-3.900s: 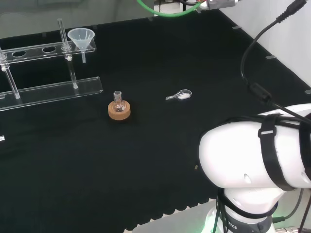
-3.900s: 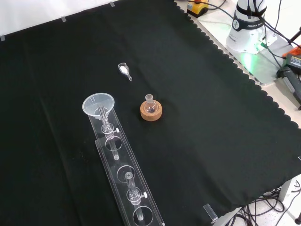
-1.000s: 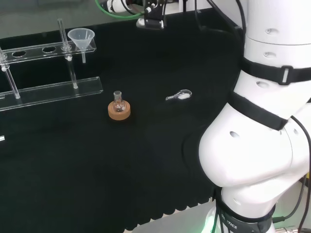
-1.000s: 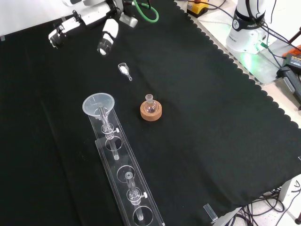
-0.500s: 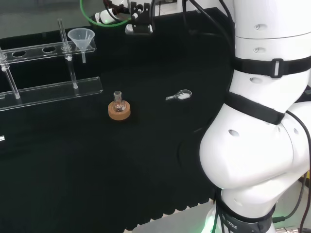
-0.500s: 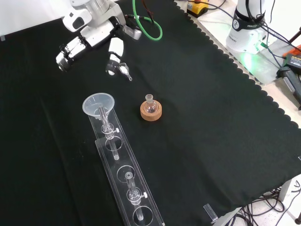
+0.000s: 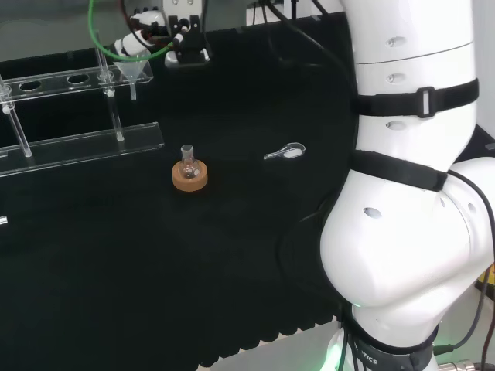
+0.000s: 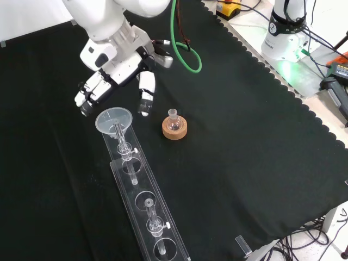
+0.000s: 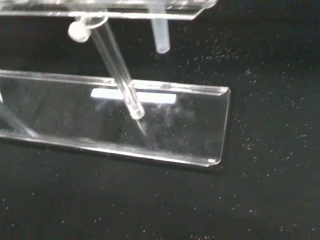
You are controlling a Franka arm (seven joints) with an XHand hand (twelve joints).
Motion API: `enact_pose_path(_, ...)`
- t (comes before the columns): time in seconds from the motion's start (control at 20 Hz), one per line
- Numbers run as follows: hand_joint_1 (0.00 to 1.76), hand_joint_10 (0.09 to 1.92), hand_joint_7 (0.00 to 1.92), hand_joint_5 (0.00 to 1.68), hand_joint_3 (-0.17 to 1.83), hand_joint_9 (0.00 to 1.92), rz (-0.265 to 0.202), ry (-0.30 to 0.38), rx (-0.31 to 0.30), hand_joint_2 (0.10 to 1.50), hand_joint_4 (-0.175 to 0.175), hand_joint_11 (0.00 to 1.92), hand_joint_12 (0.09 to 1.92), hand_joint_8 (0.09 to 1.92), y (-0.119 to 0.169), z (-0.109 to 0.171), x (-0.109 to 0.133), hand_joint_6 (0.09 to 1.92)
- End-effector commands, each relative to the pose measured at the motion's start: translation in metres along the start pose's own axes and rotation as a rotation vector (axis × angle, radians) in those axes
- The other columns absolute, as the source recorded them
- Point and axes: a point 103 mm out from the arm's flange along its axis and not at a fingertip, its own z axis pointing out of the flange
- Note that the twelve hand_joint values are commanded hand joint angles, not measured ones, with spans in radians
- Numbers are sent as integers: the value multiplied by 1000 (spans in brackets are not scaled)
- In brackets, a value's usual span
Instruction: Pick up the funnel from the transparent funnel stand.
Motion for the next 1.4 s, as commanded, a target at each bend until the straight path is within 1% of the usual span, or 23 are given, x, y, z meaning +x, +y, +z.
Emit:
enact_pose_path(0.05,226,87,0,0,27,0,-11,-2,31,873,18,38,87,87,5,12,11,87)
enact_pose_path(0.15,225,87,0,0,27,0,-16,5,40,873,18,38,87,87,6,13,7,87)
enact_pose_path(0.25,225,87,0,0,26,0,-17,-3,51,873,18,38,87,87,9,17,6,87)
enact_pose_path(0.3,226,87,0,0,22,0,-18,-2,60,875,17,24,117,87,11,18,5,87)
enact_pose_path(0.4,229,87,0,0,13,0,-16,-11,59,873,20,6,269,87,15,22,8,87)
enact_pose_path(0.45,232,87,0,0,8,0,3,-18,68,867,22,2,352,87,19,23,11,87)
enact_pose_path(0.55,240,87,0,0,1,0,5,-30,72,855,24,0,501,87,23,24,14,87)
enact_pose_path(0.65,244,87,0,0,-3,0,6,-30,75,845,25,0,602,87,26,24,18,87)
enact_pose_path(0.7,245,87,0,0,-4,0,0,-16,83,842,25,0,639,87,28,21,21,87)
enact_pose_path(0.8,247,87,0,0,-5,0,-20,-3,86,839,26,0,676,87,27,13,12,87)
enact_pose_path(0.9,247,87,0,0,-6,0,-39,-4,91,838,26,0,687,87,25,5,3,87)
enact_pose_path(1.0,247,87,0,0,-6,0,-41,-6,93,838,26,0,692,87,25,3,-4,87)
enact_pose_path(1.1,247,87,0,0,-6,0,-38,-15,107,837,26,0,711,87,26,7,-5,87)
enact_pose_path(1.2,246,87,0,0,-6,0,-35,-5,108,837,26,0,732,87,27,10,-5,87)
enact_pose_path(1.25,246,87,0,0,-5,0,-33,-23,113,837,26,0,757,87,28,13,-3,87)
enact_pose_path(1.3,245,87,0,0,-5,0,-12,-49,120,836,26,0,816,87,29,18,1,87)
enact_pose_path(1.35,243,87,0,0,-5,0,-5,-75,118,836,26,0,908,87,30,21,4,87)
enact_pose_path(1.4,240,87,0,0,-5,0,-4,-86,115,834,26,0,1019,87,31,22,6,87)
